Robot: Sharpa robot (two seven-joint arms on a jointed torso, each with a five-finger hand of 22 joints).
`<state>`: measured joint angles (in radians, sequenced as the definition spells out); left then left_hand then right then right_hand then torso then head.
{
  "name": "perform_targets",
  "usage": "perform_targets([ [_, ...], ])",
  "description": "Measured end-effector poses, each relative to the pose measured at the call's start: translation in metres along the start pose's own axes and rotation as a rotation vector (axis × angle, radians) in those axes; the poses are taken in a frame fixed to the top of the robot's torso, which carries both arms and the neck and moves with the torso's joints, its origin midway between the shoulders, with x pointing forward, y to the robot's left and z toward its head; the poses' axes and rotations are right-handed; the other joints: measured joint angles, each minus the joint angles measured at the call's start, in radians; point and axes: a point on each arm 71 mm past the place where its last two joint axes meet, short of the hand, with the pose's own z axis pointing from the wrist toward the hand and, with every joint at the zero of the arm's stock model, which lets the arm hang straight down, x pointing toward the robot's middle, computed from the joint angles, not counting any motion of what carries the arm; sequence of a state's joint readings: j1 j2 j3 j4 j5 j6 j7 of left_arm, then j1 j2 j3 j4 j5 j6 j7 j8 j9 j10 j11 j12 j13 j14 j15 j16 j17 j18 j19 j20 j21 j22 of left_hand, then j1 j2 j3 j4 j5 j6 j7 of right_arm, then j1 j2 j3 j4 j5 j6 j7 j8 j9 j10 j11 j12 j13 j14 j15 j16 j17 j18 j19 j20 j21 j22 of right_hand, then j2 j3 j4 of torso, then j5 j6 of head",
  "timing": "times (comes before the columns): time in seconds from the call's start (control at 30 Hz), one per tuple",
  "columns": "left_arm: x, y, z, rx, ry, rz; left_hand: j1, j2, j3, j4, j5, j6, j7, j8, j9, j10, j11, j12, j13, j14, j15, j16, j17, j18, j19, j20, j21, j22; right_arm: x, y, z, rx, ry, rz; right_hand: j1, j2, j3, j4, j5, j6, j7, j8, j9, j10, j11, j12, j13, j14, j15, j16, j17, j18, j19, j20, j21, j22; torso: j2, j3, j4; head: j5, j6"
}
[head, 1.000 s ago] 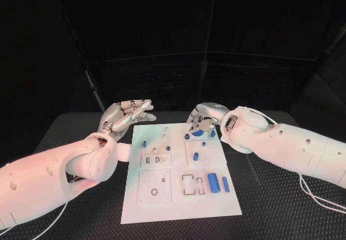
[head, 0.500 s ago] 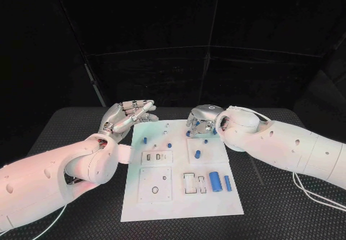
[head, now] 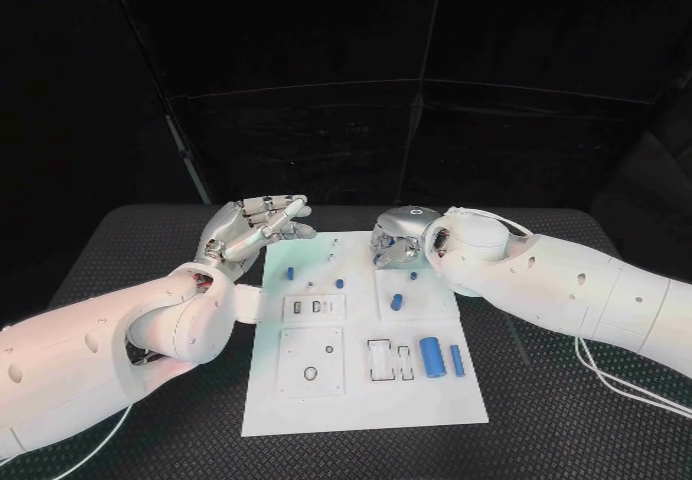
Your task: Assemble the parts on the task board
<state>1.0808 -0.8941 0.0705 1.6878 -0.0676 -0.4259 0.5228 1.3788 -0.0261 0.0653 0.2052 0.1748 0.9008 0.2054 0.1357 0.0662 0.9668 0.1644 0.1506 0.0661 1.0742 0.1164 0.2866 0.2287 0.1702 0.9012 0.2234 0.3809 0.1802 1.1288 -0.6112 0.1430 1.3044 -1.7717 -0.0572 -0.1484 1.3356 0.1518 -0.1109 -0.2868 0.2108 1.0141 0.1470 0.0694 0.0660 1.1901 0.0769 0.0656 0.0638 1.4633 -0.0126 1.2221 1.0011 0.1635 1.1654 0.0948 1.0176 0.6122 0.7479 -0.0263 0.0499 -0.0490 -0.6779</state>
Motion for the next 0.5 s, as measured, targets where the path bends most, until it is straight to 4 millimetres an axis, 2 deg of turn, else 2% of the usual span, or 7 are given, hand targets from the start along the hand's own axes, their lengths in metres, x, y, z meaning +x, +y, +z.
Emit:
perform_targets([
  [0.17, -0.0011, -0.0002, -0.0003, 0.000, -0.002, 0.001, 0.000, 0.000, 0.000, 0.000, 0.000, 0.000, 0.000, 0.000, 0.000, 0.000, 0.000, -0.004, 0.000, -0.004, 0.004, 0.000, 0.001, 0.000, 0.000, 0.000, 0.000, 0.000, 0.0011, -0.0006, 0.0022, 0.004, 0.006, -0.003, 0.004, 0.011, 0.010, -0.001, 0.000, 0.011, 0.000, 0.000, 0.000, 0.003, 0.003, 0.000, 0.000, 0.000, 0.000, 0.010, 0.010, 0.000, 0.000, 0.000, 0.014, 0.014, 0.004, 0.0006, 0.0001, 0.002, -0.007],
  [0.2, -0.0012, -0.0002, -0.0003, -0.001, -0.002, 0.002, 0.000, 0.000, 0.000, 0.000, 0.000, 0.000, 0.000, 0.000, 0.000, 0.000, 0.000, -0.004, 0.000, -0.004, 0.004, 0.000, 0.001, 0.000, 0.000, 0.000, 0.000, 0.000, 0.0013, -0.0003, 0.0028, 0.005, 0.007, -0.004, 0.004, 0.020, 0.016, -0.002, -0.002, 0.018, 0.000, 0.000, 0.000, 0.003, 0.003, 0.000, 0.000, 0.000, 0.000, 0.014, 0.012, 0.000, 0.000, 0.000, 0.019, 0.018, 0.004, 0.0006, 0.0001, 0.002, -0.008],
  [0.5, -0.0025, -0.0005, -0.0008, -0.002, -0.003, 0.003, 0.000, 0.000, 0.000, 0.000, 0.000, 0.000, 0.000, -0.004, -0.001, 0.000, 0.000, -0.004, 0.000, -0.004, 0.004, 0.000, 0.002, 0.000, 0.000, 0.000, 0.000, 0.000, 0.0014, 0.0004, 0.0060, 0.006, 0.017, -0.007, 0.013, 0.029, 0.040, -0.004, -0.007, 0.032, 0.004, 0.000, 0.000, 0.007, 0.000, 0.000, 0.000, 0.000, 0.000, 0.029, 0.026, 0.000, 0.000, 0.000, 0.043, 0.043, 0.008, 0.0012, -0.0003, 0.001, -0.014],
])
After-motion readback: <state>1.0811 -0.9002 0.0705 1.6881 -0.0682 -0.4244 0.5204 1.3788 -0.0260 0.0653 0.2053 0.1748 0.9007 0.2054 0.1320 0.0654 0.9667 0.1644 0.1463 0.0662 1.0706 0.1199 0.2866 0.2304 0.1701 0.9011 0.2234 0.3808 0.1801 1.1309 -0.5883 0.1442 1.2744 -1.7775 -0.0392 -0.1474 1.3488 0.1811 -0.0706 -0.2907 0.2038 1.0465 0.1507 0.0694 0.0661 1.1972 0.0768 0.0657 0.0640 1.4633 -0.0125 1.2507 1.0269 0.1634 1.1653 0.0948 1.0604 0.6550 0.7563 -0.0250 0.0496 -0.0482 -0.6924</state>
